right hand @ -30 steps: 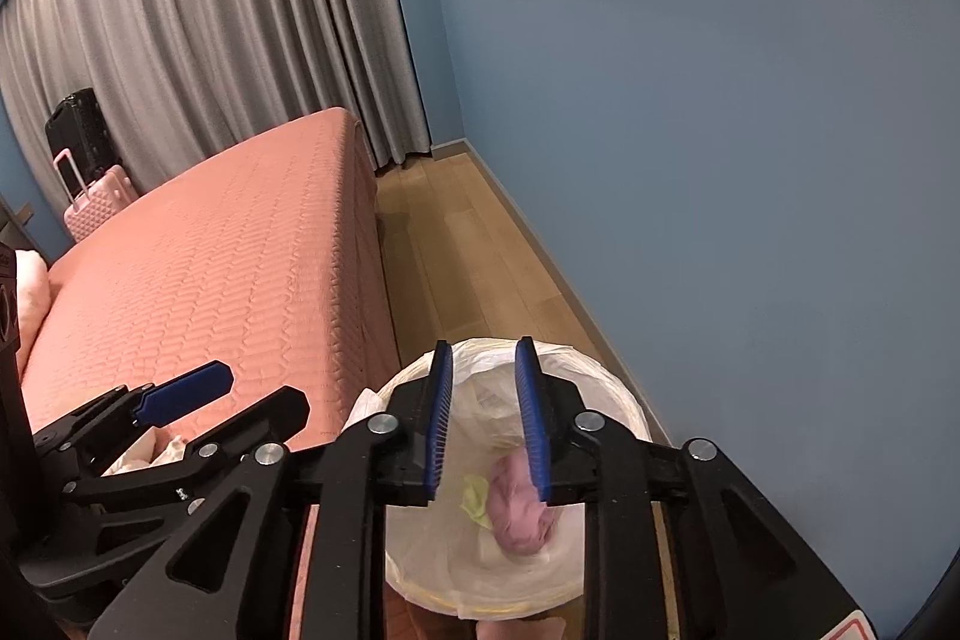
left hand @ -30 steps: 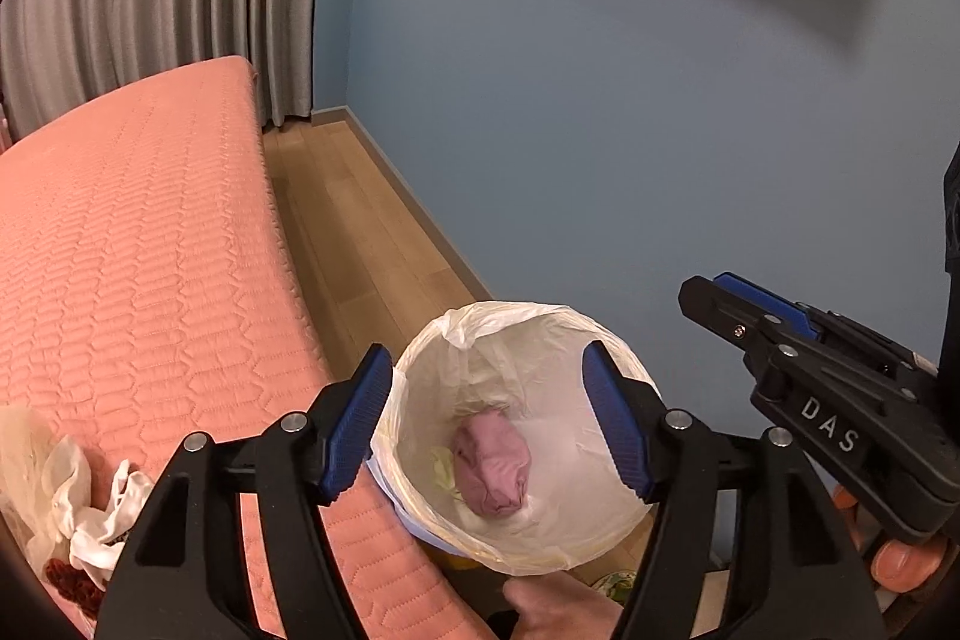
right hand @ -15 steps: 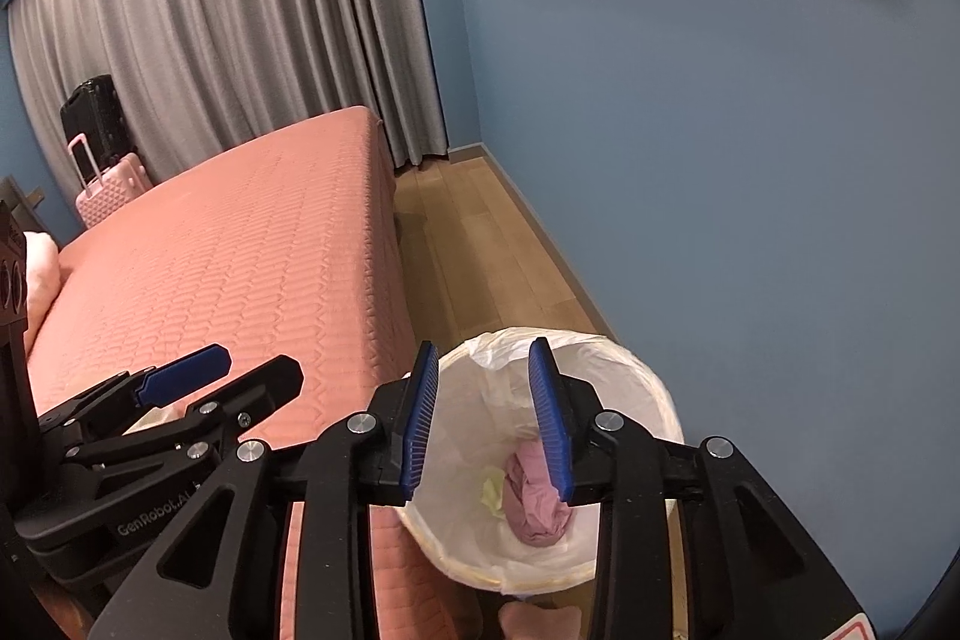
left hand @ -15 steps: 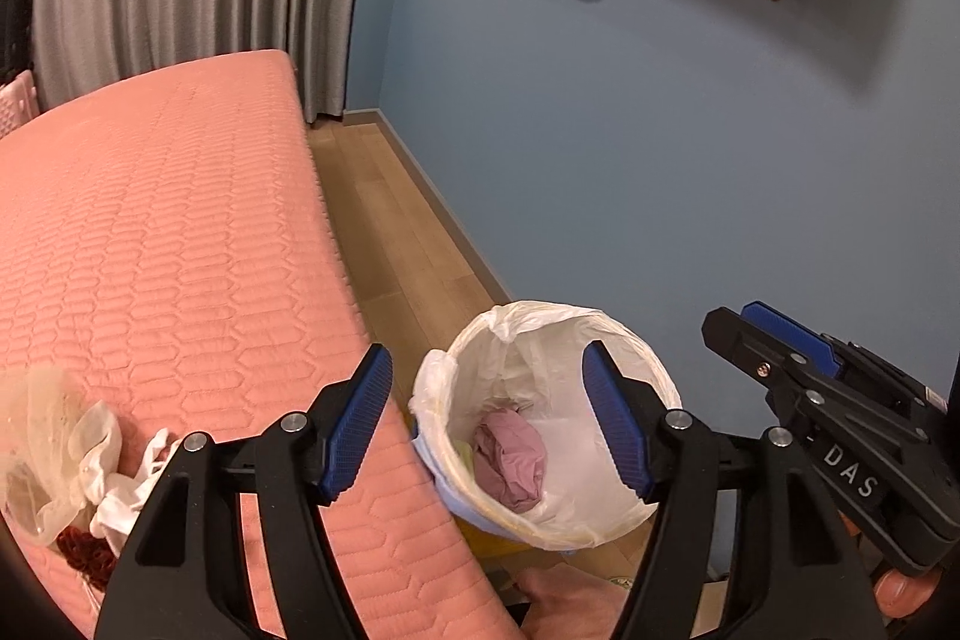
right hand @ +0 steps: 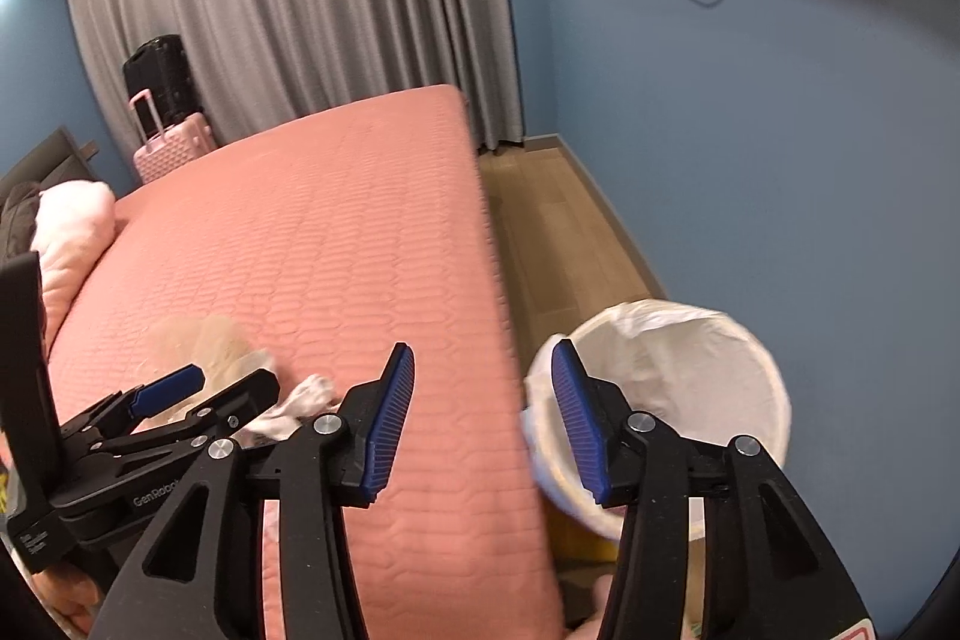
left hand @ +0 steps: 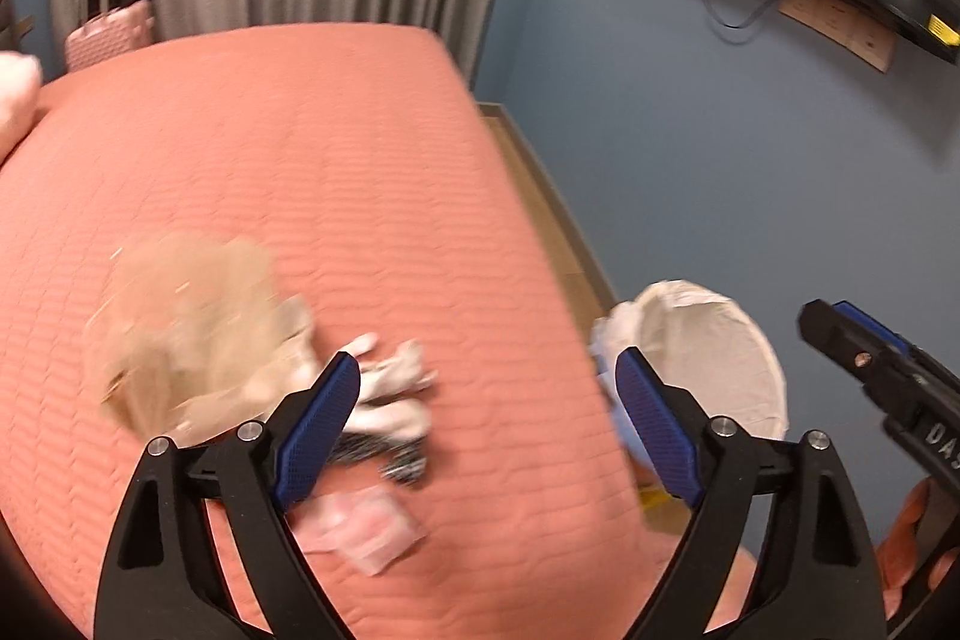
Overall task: Collect trash
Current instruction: 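Grasp the dark red scrunchie with left tool while right grasps pink tissue, then carry scrunchie and tissue to the wastebasket and open both tools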
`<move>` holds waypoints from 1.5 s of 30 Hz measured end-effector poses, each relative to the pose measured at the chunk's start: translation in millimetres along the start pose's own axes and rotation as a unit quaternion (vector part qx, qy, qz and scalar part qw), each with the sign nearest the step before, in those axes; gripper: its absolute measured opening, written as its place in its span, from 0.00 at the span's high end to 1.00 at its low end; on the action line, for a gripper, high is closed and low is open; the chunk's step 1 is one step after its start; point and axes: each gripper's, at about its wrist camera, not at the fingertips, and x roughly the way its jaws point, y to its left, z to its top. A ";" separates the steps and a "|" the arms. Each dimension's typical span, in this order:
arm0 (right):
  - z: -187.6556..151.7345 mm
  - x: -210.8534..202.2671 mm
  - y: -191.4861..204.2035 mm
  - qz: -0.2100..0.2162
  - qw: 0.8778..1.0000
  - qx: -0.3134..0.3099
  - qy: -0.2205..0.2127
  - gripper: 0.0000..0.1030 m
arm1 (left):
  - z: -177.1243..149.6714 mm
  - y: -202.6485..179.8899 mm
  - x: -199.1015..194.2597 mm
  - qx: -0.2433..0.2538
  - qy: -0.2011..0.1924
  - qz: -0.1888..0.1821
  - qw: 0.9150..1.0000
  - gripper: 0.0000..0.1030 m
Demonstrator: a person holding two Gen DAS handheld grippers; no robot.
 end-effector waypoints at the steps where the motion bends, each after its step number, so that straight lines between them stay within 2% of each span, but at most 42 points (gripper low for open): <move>1: -4.7 1.5 9.4 0.004 1.000 -0.005 0.002 0.51 | -5.3 14.4 -2.2 -0.009 0.003 0.010 1.000 0.17; 9: -47.7 36.9 73.8 0.029 0.998 -0.037 0.051 0.50 | -42.7 104.2 4.5 -0.085 0.035 0.074 0.993 0.17; 11: -57.9 48.2 85.1 0.035 0.996 -0.044 0.063 0.50 | -49.7 115.7 11.2 -0.098 0.042 0.081 0.991 0.17; 15: -82.6 72.8 105.9 0.043 0.993 -0.065 0.092 0.50 | -58.0 127.6 28.3 -0.116 0.054 0.064 0.990 0.18; 20: -105.4 105.1 119.6 0.056 0.988 -0.057 0.135 0.50 | -65.4 132.8 50.7 -0.124 0.072 0.045 0.989 0.28; 26: -120.3 130.0 127.9 0.060 0.983 -0.053 0.165 0.50 | -68.4 124.9 73.7 -0.132 0.090 0.016 0.987 0.44; 28: -124.3 136.5 131.0 0.065 0.982 -0.050 0.172 0.50 | -70.8 121.5 79.2 -0.134 0.097 0.006 0.986 0.57; 30: -127.3 139.9 133.6 0.073 0.979 -0.048 0.182 0.50 | -72.8 119.2 79.1 -0.136 0.097 0.000 0.986 0.64; 31: -129.1 141.7 135.0 0.078 0.978 -0.049 0.186 0.55 | -73.5 117.6 78.2 -0.137 0.096 -0.004 0.986 0.70; 34: -133.7 142.1 142.8 0.087 0.975 -0.060 0.197 0.75 | -74.4 114.4 73.3 -0.134 0.094 -0.011 0.986 0.81; 36: -132.8 137.7 144.3 0.092 0.974 -0.062 0.195 0.83 | -74.2 113.6 65.6 -0.129 0.092 -0.010 0.987 0.83; 38: -130.6 129.8 145.0 0.097 0.975 -0.061 0.190 0.86 | -74.8 113.3 56.5 -0.126 0.090 -0.011 0.988 0.83; 45: -108.0 90.8 140.7 0.103 0.982 -0.066 0.143 0.87 | -68.6 98.6 25.2 -0.101 0.071 -0.015 0.992 0.84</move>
